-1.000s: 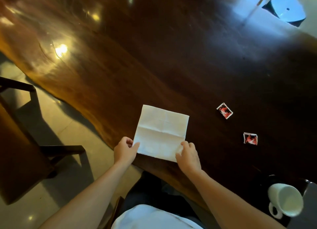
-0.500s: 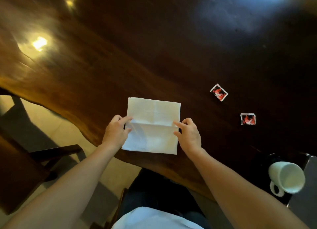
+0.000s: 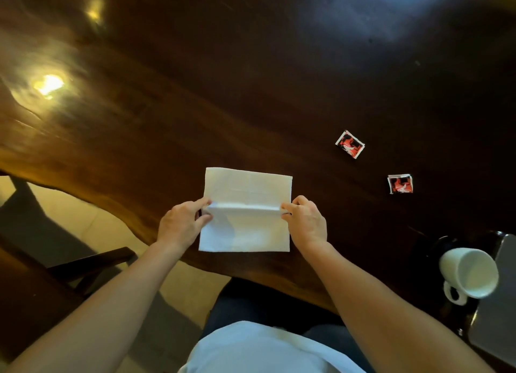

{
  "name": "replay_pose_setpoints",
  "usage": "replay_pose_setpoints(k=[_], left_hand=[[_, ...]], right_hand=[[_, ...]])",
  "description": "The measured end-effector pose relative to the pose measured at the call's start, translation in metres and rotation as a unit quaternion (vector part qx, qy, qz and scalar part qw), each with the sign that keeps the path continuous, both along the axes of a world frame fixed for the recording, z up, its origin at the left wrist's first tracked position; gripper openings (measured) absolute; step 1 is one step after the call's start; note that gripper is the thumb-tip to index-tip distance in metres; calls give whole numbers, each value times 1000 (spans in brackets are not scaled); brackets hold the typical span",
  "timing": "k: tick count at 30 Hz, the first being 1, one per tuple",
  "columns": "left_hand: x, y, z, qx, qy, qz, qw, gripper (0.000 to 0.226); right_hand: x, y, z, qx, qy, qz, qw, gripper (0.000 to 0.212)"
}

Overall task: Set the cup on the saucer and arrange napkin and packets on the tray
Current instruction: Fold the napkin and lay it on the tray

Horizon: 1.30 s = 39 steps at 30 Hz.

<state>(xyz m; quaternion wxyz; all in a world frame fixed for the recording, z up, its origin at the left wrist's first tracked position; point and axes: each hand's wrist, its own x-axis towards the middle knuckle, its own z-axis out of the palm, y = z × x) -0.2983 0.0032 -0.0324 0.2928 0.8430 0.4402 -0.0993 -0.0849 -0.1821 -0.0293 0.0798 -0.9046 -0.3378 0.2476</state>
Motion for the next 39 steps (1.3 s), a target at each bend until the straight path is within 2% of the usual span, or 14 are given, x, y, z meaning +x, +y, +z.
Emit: replay_pose_setpoints(k=[10,16,18,21,23,25,27,29,32,34,37,39], left_hand=[[13,6,7,19,16,-40,999,26],[31,19,16,-11,12,-75,997,18],[34,24,23,-57,-31,-50,997,19],[42,25,39,-220,-108,57,968,20],[52,24,46,-242,-128,69,959,22],[62,24,54,-240,-151,93,954,25],[72,23,61,-262,-190,129,937,32],[84,18,67,-308,-206,184,910,41],[107,6,68,-371,-145,308,864,43],[114,2,66,-402,-91,365,835,48],[111,3,69,-513,-62,371,772,54],[104,6,72,-569,-64,338,747,58]], right_hand=[[-2,-5,3,-43,-13,40,998,13],[12,-5,8,2,101,-55,993,9],[27,-8,17,39,158,-73,984,4],[49,-12,31,89,204,-78,972,6],[61,-14,39,115,238,-123,956,4],[71,-14,46,144,293,-202,923,8],[74,-13,51,173,339,-271,884,13],[72,-11,53,173,335,-308,873,18],[61,-7,54,143,302,-340,879,24],[56,-6,55,133,298,-374,868,29],[58,-12,59,128,361,-424,821,22],[63,-21,62,133,409,-427,796,24]])
